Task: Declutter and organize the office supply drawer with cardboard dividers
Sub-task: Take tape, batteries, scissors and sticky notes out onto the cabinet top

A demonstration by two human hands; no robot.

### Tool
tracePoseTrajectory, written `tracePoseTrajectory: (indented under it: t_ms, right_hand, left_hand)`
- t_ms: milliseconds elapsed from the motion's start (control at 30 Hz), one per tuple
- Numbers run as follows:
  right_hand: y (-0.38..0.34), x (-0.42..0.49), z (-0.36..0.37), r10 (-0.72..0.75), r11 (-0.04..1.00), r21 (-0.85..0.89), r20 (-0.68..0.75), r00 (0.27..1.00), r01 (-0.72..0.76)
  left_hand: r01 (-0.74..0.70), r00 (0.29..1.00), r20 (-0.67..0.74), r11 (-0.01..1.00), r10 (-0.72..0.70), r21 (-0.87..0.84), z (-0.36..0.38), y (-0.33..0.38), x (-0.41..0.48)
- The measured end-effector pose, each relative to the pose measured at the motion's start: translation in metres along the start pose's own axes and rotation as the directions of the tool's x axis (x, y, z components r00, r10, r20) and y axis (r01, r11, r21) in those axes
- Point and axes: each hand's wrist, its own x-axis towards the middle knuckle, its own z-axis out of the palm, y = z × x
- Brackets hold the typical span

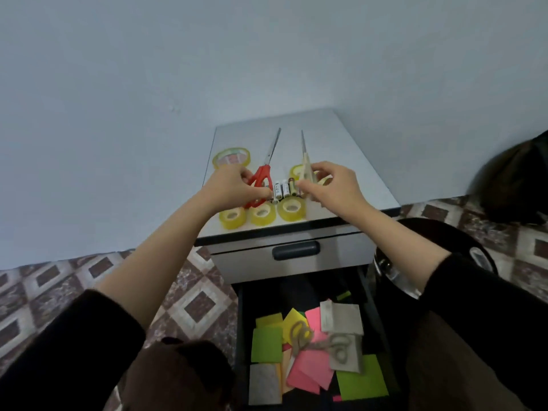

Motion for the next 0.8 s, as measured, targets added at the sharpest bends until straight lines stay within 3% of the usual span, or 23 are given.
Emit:
tracePoseTrajectory:
  t_ms: [167, 400, 800]
  right_hand:
    - [0.002, 0.042, -0.008, 0.039, 0.998, 0.053, -0.045, 0.998, -0.036]
    - [0.023, 0.079, -0.021, 0.082, 0.996, 0.016, -0.005, 0.997, -0.082]
    - [0.04, 0.095, -0.028, 0.098, 0.994, 0.049, 0.002, 0.995, -0.098]
  left_hand:
    - [0.052, 0.999, -0.016, 0.987, -0.051, 0.149, 0.0, 0.006, 0.061]
    - [0.115, 0.99, 0.045, 0.961, -0.13, 0.252, 0.013, 0.014, 0.132]
    - [0.008, 0.987, 0.136, 0.883, -0.081, 0.469, 0.047, 0.017, 0.17]
